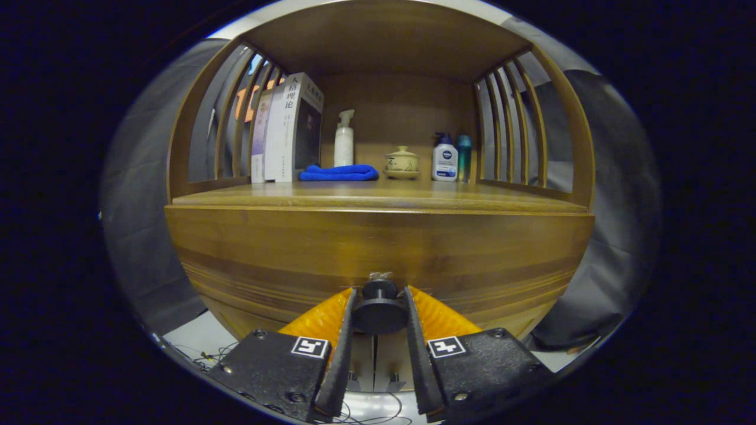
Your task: Pull open the drawer, take out the items inside it, and place them on the countertop above the cabinet.
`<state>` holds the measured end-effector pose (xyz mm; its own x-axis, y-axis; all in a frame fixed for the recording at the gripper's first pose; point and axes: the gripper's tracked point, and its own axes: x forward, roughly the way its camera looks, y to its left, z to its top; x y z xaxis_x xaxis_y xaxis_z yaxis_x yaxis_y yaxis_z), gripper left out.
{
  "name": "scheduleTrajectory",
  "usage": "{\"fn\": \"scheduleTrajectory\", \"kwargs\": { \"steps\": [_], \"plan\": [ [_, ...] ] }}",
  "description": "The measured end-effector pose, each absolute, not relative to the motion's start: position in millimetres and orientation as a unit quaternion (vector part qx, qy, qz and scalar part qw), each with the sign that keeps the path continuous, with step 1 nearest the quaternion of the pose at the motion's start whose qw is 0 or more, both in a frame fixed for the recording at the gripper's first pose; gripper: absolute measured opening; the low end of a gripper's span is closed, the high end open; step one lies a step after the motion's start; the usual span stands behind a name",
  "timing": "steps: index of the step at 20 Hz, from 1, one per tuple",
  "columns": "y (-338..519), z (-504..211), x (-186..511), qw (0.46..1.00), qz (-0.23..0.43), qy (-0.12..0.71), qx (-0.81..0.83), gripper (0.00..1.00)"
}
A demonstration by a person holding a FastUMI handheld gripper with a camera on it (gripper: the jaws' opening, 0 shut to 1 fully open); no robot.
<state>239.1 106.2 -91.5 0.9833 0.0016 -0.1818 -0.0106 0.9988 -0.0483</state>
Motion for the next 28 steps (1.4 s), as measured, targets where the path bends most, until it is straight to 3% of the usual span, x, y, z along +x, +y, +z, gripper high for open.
{"fn": "scheduleTrajectory", "kwargs": {
  "steps": [10, 28],
  "plan": [
    [104.8, -92.5, 235.6, 0.994, 0.005, 0.103, -0.03, 0.39],
    [107.6, -102.4, 144.8, 0.992, 0.03, 0.113, -0.039, 0.38]
  ]
}}
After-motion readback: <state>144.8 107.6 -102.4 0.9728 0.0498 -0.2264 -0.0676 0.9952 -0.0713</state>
